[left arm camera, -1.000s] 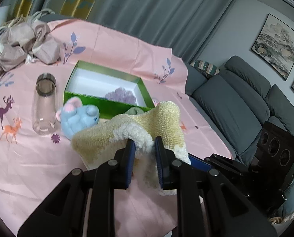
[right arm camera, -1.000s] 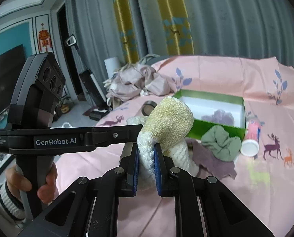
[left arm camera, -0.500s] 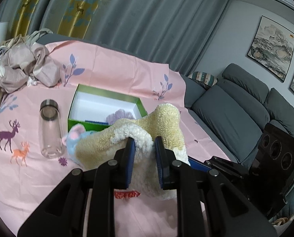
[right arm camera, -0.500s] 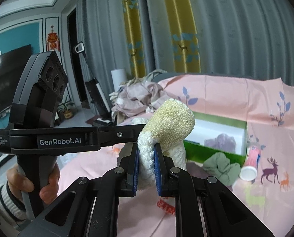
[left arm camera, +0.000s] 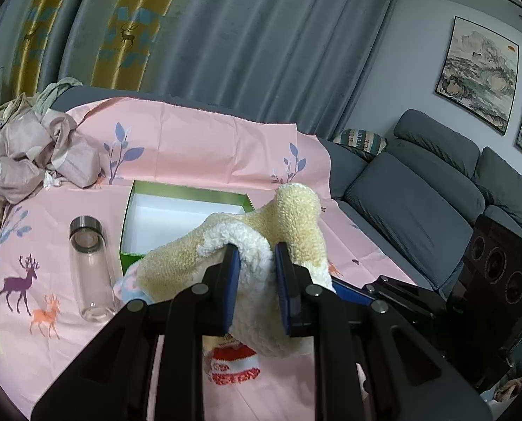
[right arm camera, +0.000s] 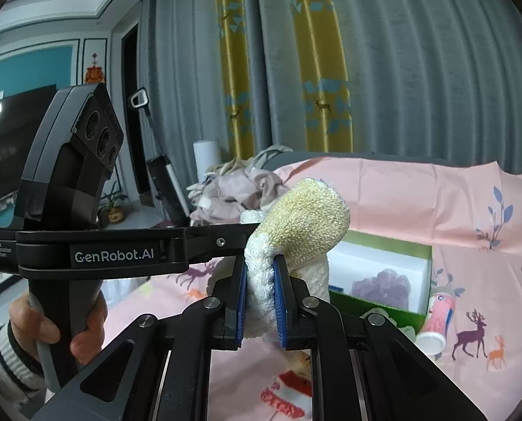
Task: Organize soft objects
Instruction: 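Lift the knit towel and carry it over the green box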
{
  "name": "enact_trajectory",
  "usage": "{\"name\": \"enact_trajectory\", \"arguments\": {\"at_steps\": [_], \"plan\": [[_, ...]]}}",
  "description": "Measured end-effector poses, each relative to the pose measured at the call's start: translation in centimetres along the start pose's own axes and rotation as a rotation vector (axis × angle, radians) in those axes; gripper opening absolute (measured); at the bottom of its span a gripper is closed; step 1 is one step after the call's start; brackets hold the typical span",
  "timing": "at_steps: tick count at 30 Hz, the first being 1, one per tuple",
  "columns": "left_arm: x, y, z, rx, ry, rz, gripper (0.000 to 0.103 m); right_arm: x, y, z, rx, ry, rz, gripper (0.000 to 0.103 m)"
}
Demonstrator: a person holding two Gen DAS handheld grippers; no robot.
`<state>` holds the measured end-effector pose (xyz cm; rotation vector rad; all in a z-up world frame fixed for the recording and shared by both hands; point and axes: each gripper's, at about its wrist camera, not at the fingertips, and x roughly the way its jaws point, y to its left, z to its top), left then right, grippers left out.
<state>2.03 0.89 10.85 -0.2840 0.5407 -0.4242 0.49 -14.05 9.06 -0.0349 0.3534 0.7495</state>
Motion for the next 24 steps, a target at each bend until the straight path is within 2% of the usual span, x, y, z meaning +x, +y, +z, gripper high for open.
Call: {"name": "enact_trajectory", "arguments": {"at_steps": [8,15,24], "plan": [[2.5,0.1,1.8,0.033,0.012,0.020,0.017,1.6,-2.2,0.6,0.010,-0.013,-0.014,0.015],[4.8,-0.3,4.8,0.105,-0.023,0.045,0.017,3.3,-4.6,2.6,-0.001,-0.058,-0.047,0.015],[8.4,0.5,7.1,0.131,-0.016,0.086,0.017,5.8,-7.3,3.9,0.000,-0.074,-0.082,0.015]]}}
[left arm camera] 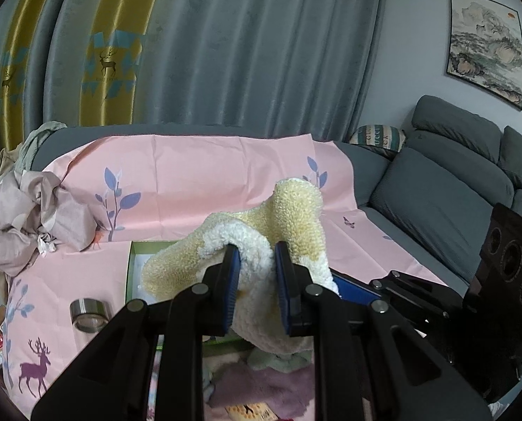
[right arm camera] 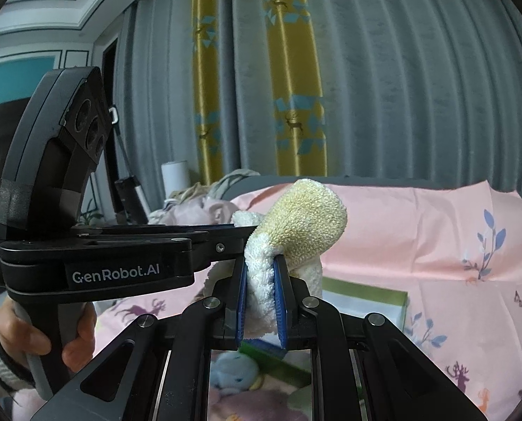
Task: Organize soft objects
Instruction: 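Lift the knit towel and carry it over the green box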
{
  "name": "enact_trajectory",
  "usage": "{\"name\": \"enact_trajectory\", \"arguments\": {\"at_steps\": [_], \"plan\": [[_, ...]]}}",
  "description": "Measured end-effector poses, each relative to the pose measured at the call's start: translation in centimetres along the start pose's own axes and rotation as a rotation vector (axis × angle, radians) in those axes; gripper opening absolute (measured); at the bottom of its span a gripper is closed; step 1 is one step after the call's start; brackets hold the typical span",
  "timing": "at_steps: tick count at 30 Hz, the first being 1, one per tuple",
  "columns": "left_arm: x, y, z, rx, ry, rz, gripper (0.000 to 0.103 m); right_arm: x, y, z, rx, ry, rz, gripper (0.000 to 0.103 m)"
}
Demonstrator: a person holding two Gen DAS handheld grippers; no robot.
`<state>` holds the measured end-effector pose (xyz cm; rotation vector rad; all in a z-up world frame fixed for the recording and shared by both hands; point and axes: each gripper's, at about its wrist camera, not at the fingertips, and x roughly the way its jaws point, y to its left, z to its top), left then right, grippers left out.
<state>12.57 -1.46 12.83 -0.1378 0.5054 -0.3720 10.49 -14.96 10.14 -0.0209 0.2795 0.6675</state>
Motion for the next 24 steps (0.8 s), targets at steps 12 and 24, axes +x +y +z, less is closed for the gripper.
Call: {"name": "enact_trajectory", "arguments": {"at_steps": [12,24], "plan": [[4.8,0.6,1.1,0.034,0.041,0.048,0.017,3.4,-3.6,0.1,0.031,0.027,-0.023,0.015],[8.7,2.1,0.4,0.010,0.099,0.065,0.017,6.3,-5.6,-1.4,0.081,0.095,-0.026,0.015]]}}
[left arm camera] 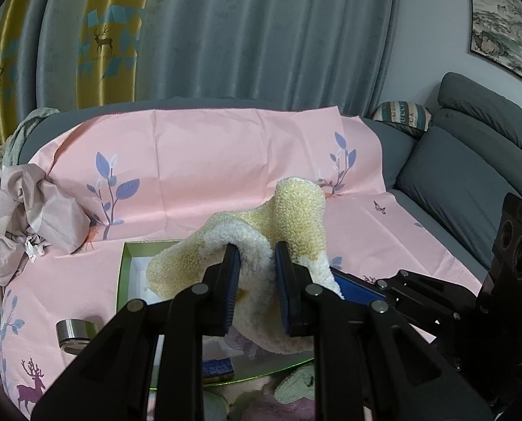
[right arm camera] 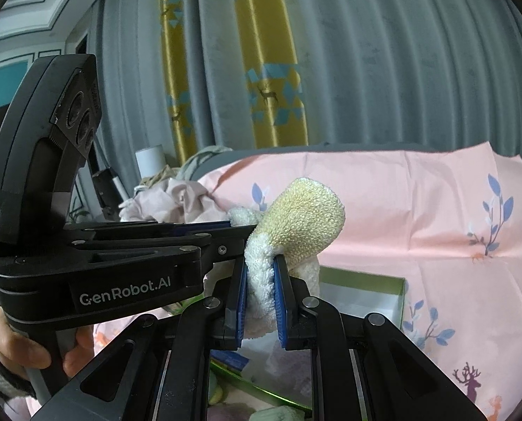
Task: Organize soft objects
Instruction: 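Lift the knit towel and carry it over the green box, then lower the knit towel into the box and open the right gripper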
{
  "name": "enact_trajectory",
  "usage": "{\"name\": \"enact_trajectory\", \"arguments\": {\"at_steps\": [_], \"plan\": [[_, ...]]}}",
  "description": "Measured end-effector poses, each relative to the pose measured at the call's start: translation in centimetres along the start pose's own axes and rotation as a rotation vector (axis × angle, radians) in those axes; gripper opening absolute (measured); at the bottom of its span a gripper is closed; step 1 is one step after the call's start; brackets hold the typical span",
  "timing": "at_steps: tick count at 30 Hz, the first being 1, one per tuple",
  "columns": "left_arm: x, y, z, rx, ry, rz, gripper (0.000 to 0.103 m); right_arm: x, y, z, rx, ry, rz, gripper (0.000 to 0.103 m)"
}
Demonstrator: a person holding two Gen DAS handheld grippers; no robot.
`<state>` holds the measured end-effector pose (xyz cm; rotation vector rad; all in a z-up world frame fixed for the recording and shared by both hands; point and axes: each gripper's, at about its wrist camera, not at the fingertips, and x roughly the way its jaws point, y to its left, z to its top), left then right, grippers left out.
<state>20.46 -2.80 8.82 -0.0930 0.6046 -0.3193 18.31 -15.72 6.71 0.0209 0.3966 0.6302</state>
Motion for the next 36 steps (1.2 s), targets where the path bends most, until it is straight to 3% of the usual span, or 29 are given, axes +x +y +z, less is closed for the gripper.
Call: {"name": "enact_trajectory", "arguments": {"at_steps": [36], "plan": [[6.3,2.7,-2.3,-0.053,0.130,0.019,0.017,5.9,-2.5,-3.0,0.069,0.168,-0.005,0.016]]}}
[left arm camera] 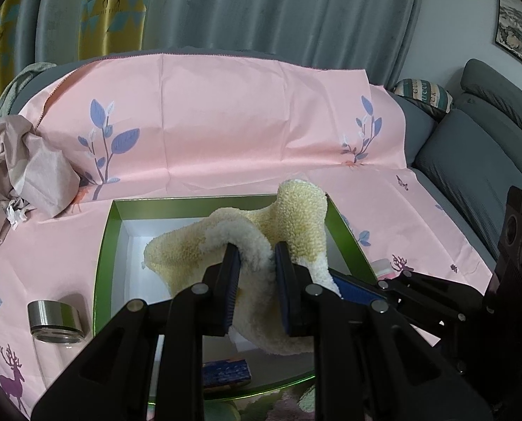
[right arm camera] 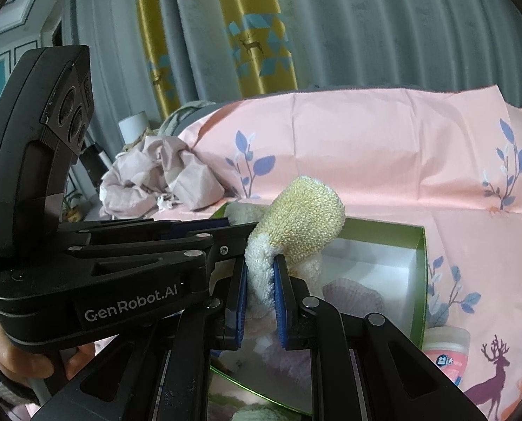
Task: Organize soft objects
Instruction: 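Lower the knit towel into the box and open the right gripper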
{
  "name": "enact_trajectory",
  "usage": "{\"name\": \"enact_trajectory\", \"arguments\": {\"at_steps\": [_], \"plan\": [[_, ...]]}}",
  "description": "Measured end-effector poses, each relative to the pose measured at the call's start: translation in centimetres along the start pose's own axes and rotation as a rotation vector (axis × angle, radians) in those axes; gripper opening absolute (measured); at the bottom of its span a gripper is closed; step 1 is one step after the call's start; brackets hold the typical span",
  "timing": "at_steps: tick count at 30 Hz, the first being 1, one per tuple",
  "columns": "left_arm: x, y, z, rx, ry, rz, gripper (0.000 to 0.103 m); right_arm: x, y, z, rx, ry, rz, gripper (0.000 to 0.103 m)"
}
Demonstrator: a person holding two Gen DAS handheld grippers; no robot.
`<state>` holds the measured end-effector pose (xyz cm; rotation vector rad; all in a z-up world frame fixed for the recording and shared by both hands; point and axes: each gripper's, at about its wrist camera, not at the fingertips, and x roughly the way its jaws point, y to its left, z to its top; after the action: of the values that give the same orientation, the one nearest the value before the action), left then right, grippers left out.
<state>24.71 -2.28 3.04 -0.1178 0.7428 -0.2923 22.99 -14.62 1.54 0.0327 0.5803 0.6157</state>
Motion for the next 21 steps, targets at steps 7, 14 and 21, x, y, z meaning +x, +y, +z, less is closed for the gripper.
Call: {"name": "enact_trajectory", "arguments": {"at_steps": [7,14,21], "plan": [[0.7,0.3,-0.2,-0.006,0.021,-0.001,0.017,0.6,-0.2,-0.2,0.012,0.018,0.003,0.016],[1.5,0.7,-0.5,-0.021,0.049,-0.003,0.017,1.2,-0.4,-0.6,0.026,0.039,0.002,0.016],[2.1,0.8,-0.8,-0.017,0.074,0.012,0.017,1.6,-0.7,-0.8,0.038,0.063,-0.009,0.016]]}}
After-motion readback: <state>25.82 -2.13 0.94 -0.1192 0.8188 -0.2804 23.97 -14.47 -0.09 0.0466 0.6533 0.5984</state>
